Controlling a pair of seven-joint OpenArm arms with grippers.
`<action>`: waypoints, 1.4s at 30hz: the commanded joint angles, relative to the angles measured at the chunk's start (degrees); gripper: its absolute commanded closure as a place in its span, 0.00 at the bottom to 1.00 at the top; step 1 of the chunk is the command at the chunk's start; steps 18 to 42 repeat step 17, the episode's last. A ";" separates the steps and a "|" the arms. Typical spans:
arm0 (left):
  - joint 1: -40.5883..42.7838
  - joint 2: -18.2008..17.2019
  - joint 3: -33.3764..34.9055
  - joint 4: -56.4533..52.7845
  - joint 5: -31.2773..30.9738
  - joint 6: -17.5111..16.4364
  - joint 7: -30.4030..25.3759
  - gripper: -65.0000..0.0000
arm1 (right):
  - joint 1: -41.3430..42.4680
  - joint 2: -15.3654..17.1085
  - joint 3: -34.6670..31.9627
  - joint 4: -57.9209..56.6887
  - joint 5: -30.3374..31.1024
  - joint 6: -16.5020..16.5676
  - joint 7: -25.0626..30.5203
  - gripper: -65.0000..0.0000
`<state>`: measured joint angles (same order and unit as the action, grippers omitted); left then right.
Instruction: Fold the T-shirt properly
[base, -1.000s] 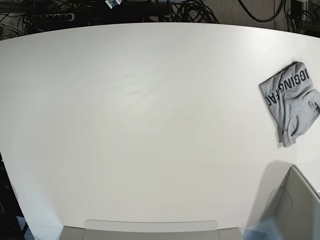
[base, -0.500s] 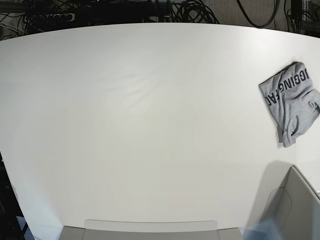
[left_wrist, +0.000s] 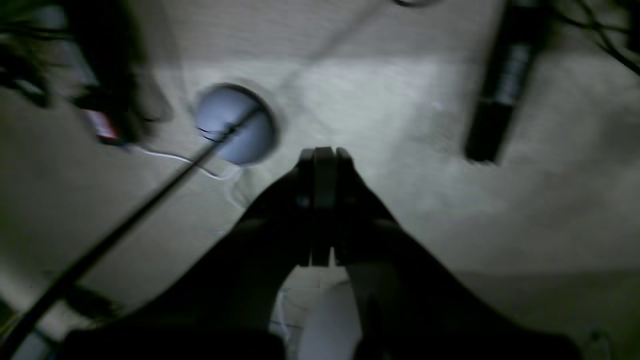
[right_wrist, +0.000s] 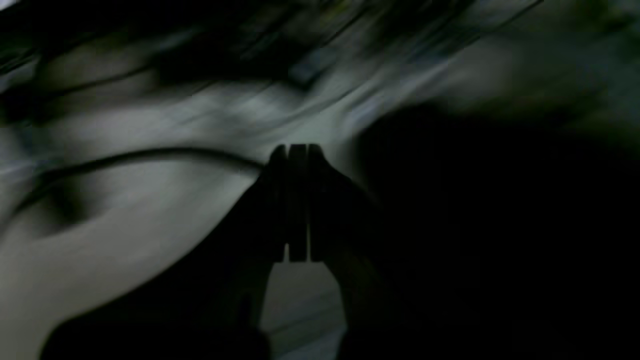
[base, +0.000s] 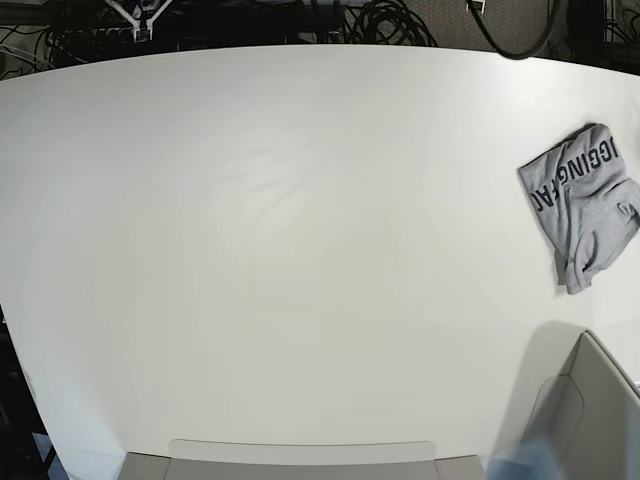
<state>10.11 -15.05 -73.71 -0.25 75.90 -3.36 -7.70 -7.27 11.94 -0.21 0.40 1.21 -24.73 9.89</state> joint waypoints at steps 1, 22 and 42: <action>0.05 -0.73 0.00 0.25 -0.07 1.29 -0.34 1.00 | -0.60 0.14 -1.95 -0.40 -0.29 -3.18 -0.35 1.00; -5.58 -0.56 0.00 0.25 -0.07 1.73 1.95 1.00 | 2.30 -2.32 -7.13 -0.40 -1.17 -10.57 -0.62 1.00; -5.58 -0.56 0.00 0.25 -0.07 1.73 1.95 1.00 | 2.30 -2.32 -7.13 -0.40 -1.17 -10.57 -0.62 1.00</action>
